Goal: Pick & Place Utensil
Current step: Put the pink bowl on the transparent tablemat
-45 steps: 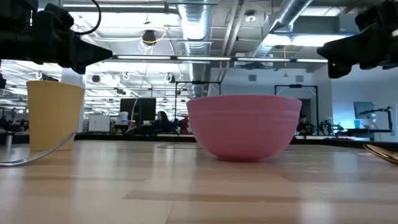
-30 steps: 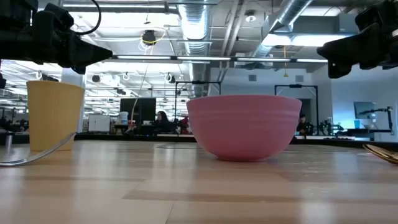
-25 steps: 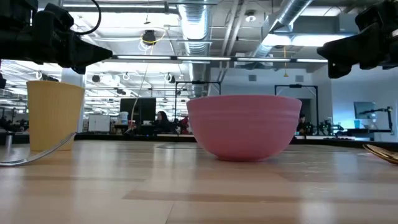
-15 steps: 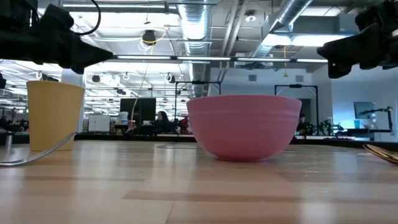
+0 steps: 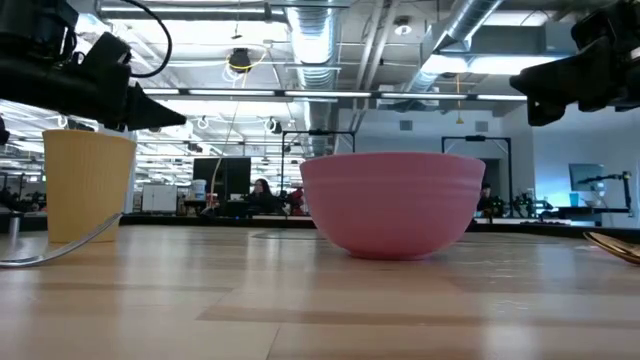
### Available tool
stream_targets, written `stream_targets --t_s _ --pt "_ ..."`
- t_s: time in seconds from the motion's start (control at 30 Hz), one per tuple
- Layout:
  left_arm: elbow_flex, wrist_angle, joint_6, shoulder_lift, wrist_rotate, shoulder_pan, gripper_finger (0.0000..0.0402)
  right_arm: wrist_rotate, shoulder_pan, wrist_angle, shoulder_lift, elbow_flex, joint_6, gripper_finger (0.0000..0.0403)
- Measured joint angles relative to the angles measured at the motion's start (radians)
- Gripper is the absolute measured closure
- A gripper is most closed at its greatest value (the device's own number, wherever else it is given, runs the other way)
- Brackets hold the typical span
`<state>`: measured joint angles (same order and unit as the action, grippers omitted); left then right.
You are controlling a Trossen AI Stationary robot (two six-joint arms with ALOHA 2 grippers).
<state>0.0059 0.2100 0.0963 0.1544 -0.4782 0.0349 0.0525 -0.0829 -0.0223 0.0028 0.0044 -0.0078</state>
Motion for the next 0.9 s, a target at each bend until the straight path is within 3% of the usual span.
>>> stream_targets --t_s 0.6,0.9 --pt "0.000 0.004 0.000 0.146 0.001 0.000 0.0389 0.000 0.000 0.000 0.000 0.000 0.000 0.0326" --pt "0.000 0.206 0.015 0.156 0.002 0.000 0.0389 0.000 0.000 0.000 0.000 0.000 0.000 0.0326"
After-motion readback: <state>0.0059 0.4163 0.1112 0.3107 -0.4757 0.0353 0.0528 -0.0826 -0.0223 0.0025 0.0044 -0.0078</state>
